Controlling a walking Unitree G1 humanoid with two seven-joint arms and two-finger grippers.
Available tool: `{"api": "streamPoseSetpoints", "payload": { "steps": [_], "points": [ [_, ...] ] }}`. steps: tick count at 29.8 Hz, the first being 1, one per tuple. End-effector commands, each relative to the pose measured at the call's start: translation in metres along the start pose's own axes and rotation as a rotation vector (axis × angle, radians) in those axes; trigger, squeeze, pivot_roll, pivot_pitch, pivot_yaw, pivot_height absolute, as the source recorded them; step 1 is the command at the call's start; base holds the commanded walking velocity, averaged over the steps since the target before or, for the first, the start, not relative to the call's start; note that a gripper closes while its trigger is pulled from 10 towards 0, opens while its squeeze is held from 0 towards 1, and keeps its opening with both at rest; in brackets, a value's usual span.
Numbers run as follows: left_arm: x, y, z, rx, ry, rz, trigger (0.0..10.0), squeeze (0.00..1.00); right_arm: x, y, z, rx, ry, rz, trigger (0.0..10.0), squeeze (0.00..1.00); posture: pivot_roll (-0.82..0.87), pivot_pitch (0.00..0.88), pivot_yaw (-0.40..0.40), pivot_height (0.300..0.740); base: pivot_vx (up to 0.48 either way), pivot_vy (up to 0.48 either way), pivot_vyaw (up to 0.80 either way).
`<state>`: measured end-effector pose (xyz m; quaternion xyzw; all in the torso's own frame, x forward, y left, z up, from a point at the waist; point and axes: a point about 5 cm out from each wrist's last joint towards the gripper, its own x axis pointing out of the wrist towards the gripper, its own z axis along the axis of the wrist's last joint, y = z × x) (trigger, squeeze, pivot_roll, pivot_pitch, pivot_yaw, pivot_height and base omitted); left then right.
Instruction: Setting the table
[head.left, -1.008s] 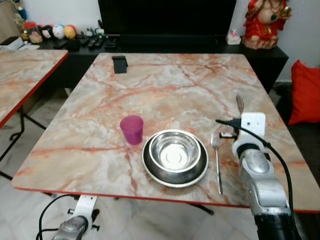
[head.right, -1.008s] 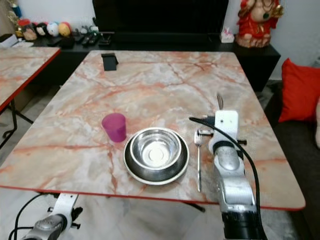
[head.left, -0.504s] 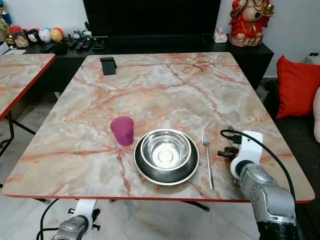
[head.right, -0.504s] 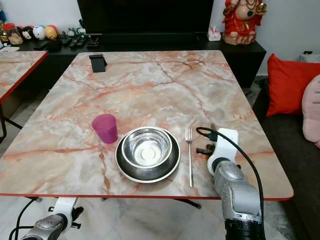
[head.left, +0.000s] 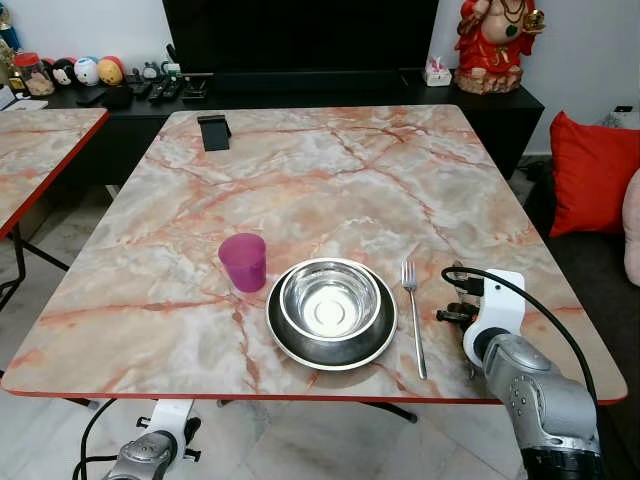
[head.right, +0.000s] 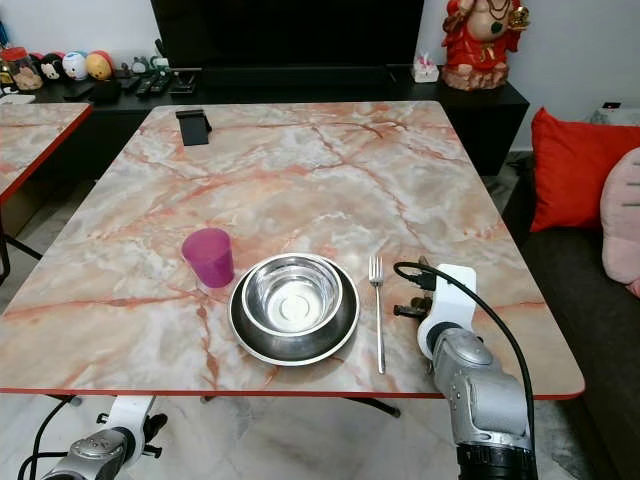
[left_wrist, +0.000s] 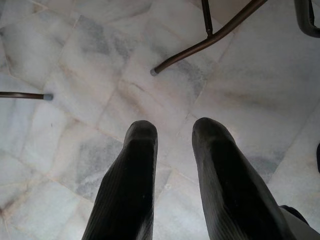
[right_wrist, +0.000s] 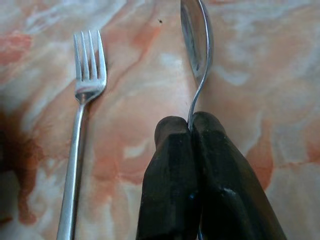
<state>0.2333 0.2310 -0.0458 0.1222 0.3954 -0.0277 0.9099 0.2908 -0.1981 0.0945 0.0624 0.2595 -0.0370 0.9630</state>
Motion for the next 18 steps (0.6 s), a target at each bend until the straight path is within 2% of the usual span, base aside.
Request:
{"api": "streamPoseSetpoints", "payload": {
  "steps": [1,11,18],
  "points": [
    [0.000,0.000,0.000,-0.012,0.014,0.003,10.0,0.00,0.002,0.007,0.007,0.028,-0.026,0.046,10.0,0.00,-0.03,0.000,0.028,0.740,0.000,0.000,0.00],
    [0.000,0.000,0.000,-0.013,0.014,0.006,10.0,0.00,0.006,0.017,0.001,0.046,0.007,0.103,10.0,0.00,-0.03,0.000,0.026,0.740,0.000,0.000,0.00],
    [0.000,0.000,0.000,-0.011,0.015,0.004,10.0,0.00,0.007,0.016,-0.009,0.042,0.033,0.104,10.0,0.00,-0.03,0.000,0.027,0.740,0.000,0.000,0.00]
  ]
}}
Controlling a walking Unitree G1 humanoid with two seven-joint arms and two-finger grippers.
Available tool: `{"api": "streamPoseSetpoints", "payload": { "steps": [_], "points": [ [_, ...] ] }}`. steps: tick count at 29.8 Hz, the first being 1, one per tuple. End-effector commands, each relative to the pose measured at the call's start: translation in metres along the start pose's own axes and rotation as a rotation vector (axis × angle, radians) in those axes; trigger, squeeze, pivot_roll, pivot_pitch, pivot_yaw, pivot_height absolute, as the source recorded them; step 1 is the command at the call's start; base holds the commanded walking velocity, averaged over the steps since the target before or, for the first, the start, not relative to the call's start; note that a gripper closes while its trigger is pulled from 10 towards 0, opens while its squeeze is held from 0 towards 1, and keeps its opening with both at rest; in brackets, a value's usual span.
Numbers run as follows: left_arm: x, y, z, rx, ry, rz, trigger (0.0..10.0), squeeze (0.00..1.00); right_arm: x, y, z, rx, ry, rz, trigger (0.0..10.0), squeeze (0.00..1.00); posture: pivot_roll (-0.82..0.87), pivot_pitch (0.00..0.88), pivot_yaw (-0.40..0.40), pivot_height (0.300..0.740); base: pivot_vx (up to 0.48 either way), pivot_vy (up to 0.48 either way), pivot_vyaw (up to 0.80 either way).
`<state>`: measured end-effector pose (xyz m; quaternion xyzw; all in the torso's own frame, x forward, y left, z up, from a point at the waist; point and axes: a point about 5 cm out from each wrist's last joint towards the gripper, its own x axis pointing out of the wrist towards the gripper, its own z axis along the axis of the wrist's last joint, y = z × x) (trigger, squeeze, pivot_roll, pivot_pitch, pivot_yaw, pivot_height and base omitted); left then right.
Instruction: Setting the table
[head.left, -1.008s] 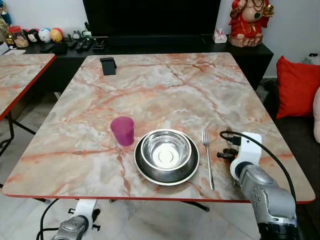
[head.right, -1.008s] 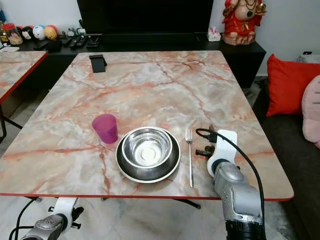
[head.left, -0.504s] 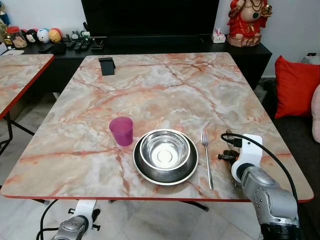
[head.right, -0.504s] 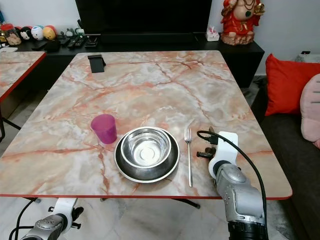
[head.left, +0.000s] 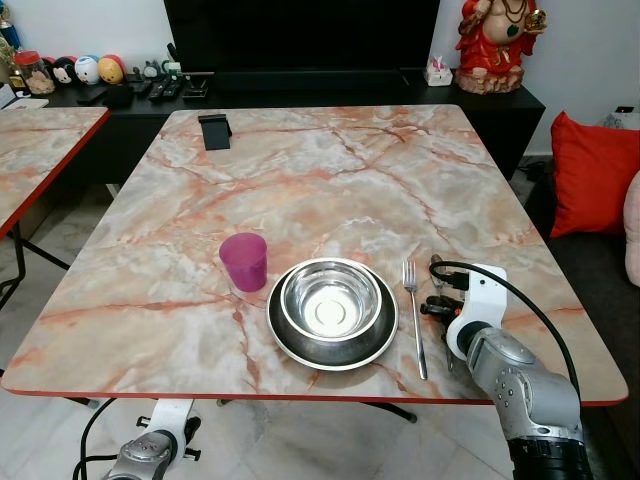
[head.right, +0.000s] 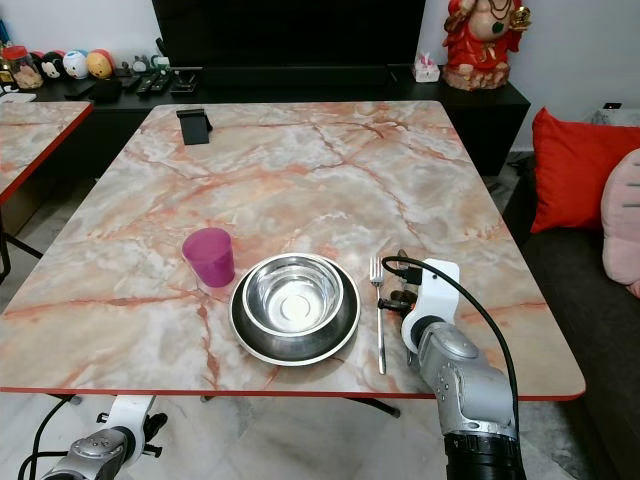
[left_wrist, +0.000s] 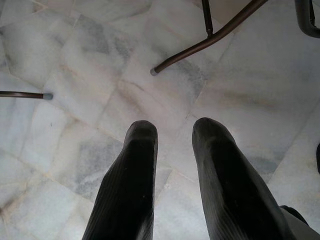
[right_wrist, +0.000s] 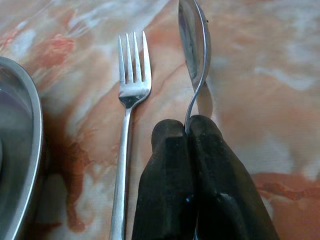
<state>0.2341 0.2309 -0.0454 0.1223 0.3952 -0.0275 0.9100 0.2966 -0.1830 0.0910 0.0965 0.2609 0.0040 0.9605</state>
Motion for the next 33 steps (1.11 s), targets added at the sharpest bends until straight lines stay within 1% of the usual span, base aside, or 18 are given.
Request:
{"api": "streamPoseSetpoints", "payload": {
  "steps": [1,18,28,29,30,31,32,33],
  "points": [
    [0.0002,0.0002,-0.0010,-0.011,0.015,0.004,10.0,0.00,0.0011,0.0001,-0.0070,-0.004,0.025,0.007,10.0,0.00,-0.03,0.000,0.027,0.740,0.000,0.000,0.00],
    [0.0002,0.0004,-0.0008,-0.010,0.015,0.004,10.0,0.00,0.0012,0.0013,-0.0132,-0.063,0.052,0.036,10.0,0.00,-0.03,0.000,0.027,0.740,0.000,0.000,0.00],
    [0.0003,0.0005,-0.0004,-0.009,0.014,0.005,10.0,0.00,0.0015,-0.0002,-0.0136,-0.081,0.055,0.038,10.0,0.00,-0.03,0.000,0.028,0.740,0.000,0.000,0.00],
    [0.0003,0.0005,-0.0003,-0.009,0.014,0.005,10.0,0.00,0.0015,-0.0001,-0.0135,-0.084,0.055,0.041,10.0,0.33,-0.03,0.000,0.028,0.740,0.000,0.000,0.00],
    [0.0002,0.0005,-0.0005,-0.008,0.014,0.005,10.0,0.00,0.0015,0.0001,-0.0138,-0.087,0.056,0.043,10.0,0.78,-0.03,0.000,0.027,0.740,0.000,0.000,0.00],
    [0.0002,0.0005,-0.0005,-0.008,0.014,0.005,10.0,0.00,0.0015,0.0001,-0.0138,-0.087,0.056,0.043,10.0,0.78,-0.03,0.000,0.027,0.740,0.000,0.000,0.00],
    [0.0002,0.0005,-0.0005,-0.008,0.014,0.005,10.0,0.00,0.0017,0.0001,-0.0142,-0.089,0.058,0.040,10.0,0.73,-0.03,0.000,0.027,0.740,0.000,0.000,0.00],
    [0.0002,0.0005,-0.0005,-0.008,0.014,0.005,10.0,0.00,0.0018,0.0001,-0.0144,-0.089,0.059,0.039,10.0,0.73,-0.03,0.000,0.027,0.740,0.000,0.000,0.00]
  ]
}}
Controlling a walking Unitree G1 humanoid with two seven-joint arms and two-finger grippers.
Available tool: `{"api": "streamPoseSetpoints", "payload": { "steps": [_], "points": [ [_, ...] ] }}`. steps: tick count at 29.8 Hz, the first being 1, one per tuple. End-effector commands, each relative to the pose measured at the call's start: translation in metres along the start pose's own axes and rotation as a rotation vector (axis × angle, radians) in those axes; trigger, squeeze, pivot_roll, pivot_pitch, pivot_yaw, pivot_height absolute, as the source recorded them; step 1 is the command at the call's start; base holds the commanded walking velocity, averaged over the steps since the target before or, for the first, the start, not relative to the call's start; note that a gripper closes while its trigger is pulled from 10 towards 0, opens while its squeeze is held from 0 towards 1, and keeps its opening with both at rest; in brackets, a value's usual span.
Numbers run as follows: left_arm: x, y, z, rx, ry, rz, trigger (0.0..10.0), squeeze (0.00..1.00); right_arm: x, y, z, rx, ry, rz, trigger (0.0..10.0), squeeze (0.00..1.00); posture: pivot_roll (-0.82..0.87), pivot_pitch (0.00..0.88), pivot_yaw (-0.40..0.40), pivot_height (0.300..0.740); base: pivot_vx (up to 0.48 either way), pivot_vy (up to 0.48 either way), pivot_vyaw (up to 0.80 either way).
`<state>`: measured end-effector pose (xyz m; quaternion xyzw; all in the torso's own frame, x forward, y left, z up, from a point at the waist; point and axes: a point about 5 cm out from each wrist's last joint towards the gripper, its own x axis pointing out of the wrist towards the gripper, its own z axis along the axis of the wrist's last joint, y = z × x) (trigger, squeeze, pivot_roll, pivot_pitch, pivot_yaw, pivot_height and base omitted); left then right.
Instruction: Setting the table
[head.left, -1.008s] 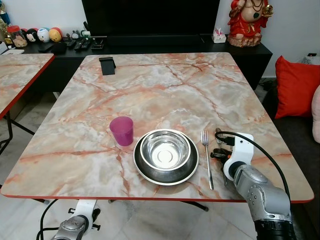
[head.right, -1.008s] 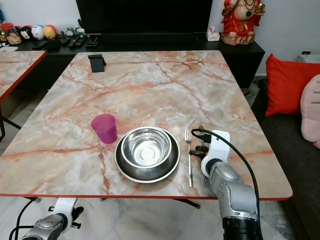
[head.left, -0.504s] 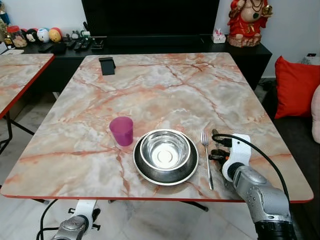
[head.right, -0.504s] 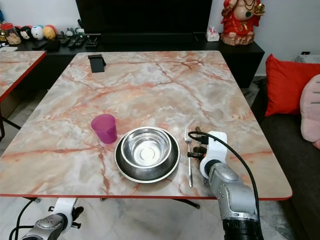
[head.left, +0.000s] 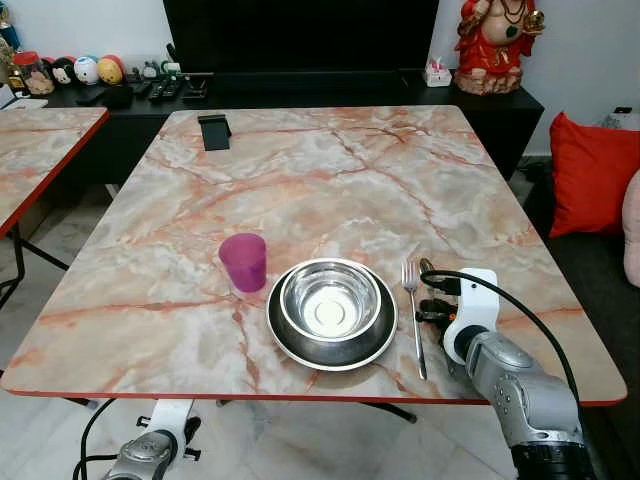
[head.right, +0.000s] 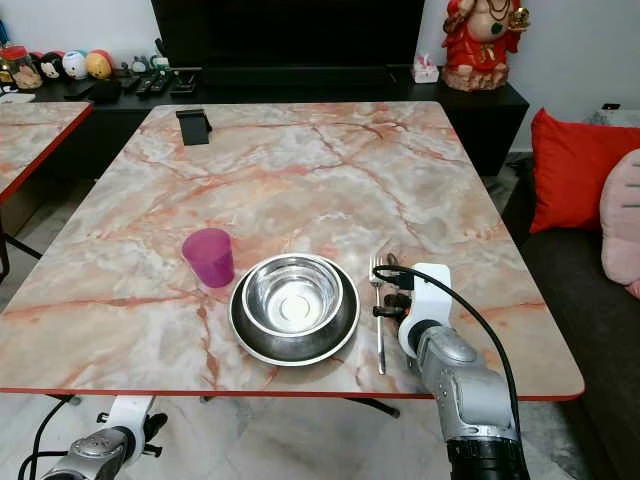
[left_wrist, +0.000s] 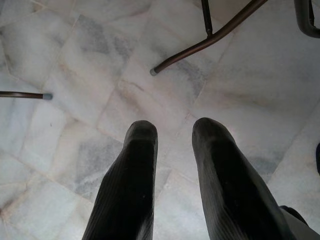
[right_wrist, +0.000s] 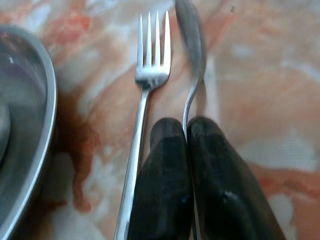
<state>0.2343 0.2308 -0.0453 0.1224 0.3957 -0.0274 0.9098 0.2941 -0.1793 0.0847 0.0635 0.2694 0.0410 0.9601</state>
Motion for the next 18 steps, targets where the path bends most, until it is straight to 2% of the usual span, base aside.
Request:
{"api": "streamPoseSetpoints", "payload": {
  "steps": [1,10,18],
  "points": [
    [0.0001,0.0005,-0.0007,-0.008,0.013,0.005,10.0,0.00,0.0009,-0.0017,-0.0076,-0.007,0.038,-0.016,10.0,0.00,-0.03,0.000,0.027,0.740,0.000,0.000,0.00],
    [0.0001,0.0005,-0.0006,-0.008,0.013,0.005,10.0,0.00,0.0012,-0.0028,-0.0082,-0.008,0.041,-0.029,10.0,0.00,-0.03,0.000,0.027,0.740,0.000,0.000,0.00],
    [0.0002,0.0005,-0.0002,-0.008,0.011,0.006,10.0,0.00,0.0020,-0.0114,-0.0065,-0.017,0.035,-0.106,10.0,0.00,-0.02,0.000,0.027,0.740,0.000,0.000,0.00]
  ]
}}
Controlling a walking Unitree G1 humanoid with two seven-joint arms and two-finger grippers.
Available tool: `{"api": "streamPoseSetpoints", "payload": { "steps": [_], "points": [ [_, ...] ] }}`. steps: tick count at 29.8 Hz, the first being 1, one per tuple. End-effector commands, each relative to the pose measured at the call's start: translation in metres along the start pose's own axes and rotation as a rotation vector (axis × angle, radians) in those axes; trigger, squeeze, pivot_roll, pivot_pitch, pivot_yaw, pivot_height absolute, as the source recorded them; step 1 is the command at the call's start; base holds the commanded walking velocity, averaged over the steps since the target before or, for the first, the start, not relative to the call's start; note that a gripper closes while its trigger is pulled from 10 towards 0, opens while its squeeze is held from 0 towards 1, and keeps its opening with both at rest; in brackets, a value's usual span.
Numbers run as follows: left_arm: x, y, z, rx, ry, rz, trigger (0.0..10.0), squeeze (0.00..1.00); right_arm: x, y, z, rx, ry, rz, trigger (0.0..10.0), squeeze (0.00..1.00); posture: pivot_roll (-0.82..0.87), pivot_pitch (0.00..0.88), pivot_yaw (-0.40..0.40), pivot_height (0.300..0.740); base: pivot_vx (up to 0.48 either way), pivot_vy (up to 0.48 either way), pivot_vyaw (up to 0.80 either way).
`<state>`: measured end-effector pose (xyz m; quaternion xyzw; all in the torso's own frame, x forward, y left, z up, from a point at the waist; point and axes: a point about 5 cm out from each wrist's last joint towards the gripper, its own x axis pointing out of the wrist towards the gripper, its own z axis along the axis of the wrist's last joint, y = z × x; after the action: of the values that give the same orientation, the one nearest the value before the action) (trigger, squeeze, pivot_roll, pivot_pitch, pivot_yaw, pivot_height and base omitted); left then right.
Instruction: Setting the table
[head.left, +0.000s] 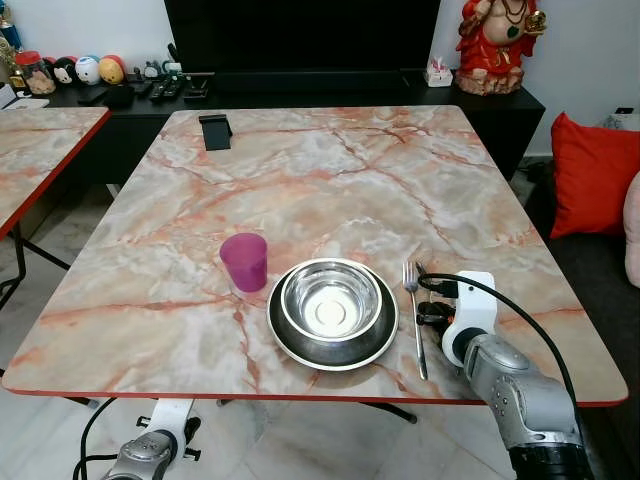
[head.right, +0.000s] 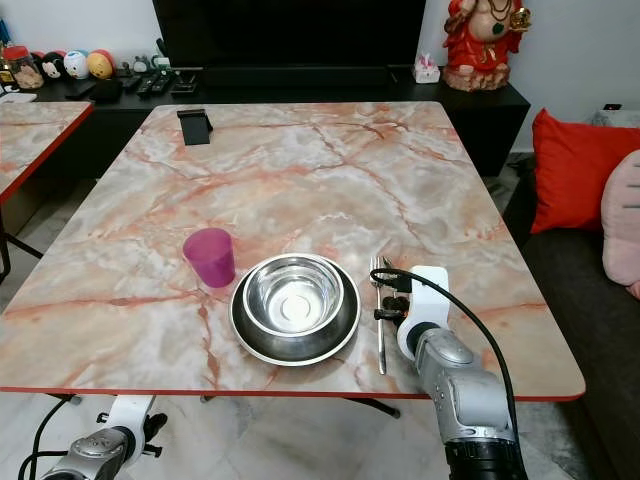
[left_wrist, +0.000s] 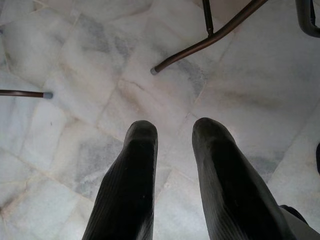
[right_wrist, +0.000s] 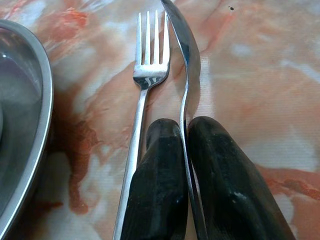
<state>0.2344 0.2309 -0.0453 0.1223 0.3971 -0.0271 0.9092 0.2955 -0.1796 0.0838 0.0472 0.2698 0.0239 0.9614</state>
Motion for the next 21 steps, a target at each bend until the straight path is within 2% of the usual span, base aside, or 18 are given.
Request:
{"api": "streamPoseSetpoints", "payload": {
  "steps": [1,21],
  "points": [
    [0.000,0.001,0.000,-0.007,0.008,0.006,10.0,0.00,0.001,-0.012,-0.006,0.007,0.033,-0.072,10.0,0.00,-0.02,0.000,0.027,0.740,0.000,0.000,0.00],
    [0.000,0.001,0.000,-0.009,0.008,0.008,10.0,0.00,-0.001,-0.021,0.010,0.011,-0.017,-0.136,10.0,0.00,-0.02,0.000,0.028,0.740,0.000,0.000,0.00]
  ]
}}
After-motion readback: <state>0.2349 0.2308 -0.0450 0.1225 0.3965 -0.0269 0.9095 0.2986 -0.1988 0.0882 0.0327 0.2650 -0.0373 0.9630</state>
